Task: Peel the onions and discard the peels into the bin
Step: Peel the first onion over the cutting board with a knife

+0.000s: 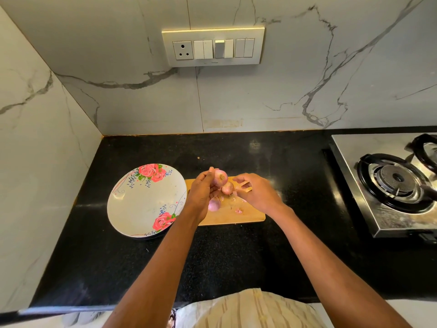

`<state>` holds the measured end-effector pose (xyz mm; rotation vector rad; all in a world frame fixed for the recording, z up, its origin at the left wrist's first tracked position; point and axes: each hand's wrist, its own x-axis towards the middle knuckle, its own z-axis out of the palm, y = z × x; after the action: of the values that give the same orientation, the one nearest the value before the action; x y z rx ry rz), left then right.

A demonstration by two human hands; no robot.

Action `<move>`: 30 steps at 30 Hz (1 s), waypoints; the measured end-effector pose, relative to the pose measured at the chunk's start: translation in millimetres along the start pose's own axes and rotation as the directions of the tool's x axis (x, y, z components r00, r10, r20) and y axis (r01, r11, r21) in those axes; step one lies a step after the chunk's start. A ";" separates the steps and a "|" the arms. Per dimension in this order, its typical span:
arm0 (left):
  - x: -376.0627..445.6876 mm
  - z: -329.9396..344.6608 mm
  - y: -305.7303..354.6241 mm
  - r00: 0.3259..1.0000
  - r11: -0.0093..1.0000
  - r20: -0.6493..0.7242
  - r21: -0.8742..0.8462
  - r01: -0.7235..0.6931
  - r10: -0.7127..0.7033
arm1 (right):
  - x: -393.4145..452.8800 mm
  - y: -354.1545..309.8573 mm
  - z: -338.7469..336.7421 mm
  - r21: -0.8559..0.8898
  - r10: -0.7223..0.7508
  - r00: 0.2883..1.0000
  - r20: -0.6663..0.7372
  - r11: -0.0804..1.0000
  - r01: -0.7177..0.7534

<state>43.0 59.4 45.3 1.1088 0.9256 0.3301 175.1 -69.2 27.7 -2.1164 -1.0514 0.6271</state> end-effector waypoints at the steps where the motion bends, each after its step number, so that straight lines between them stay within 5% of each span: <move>1: -0.2 0.0 -0.6 1.000 1.000 0.012 -0.004 -0.007 0.007 | 0.0 -3.2 -0.4 0.034 -0.014 1.000 -0.017 0.999 0.014; 7: -0.5 0.3 -1.6 0.989 0.994 0.120 0.048 -0.098 0.092 | 0.9 -19.4 -5.0 0.156 -0.106 0.990 -0.098 0.980 0.120; 16: -1.5 2.1 4.9 0.972 0.988 0.179 0.006 -0.154 0.151 | -0.5 -16.2 -6.9 0.106 -0.240 0.925 -0.294 0.954 0.281; 23: 0.5 2.4 6.2 0.973 0.991 0.204 -0.093 -0.091 0.109 | 0.0 -20.8 -8.1 0.252 -0.172 0.957 -0.233 0.940 0.230; 30: 3.3 -1.9 2.0 0.959 0.977 0.193 0.016 -0.213 0.206 | -1.5 -19.2 -11.8 0.474 -0.058 0.983 -0.175 0.870 0.135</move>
<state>43.9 63.6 45.2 1.2527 0.6476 0.3743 172.8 -66.3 50.0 -1.6324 -0.8043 0.5929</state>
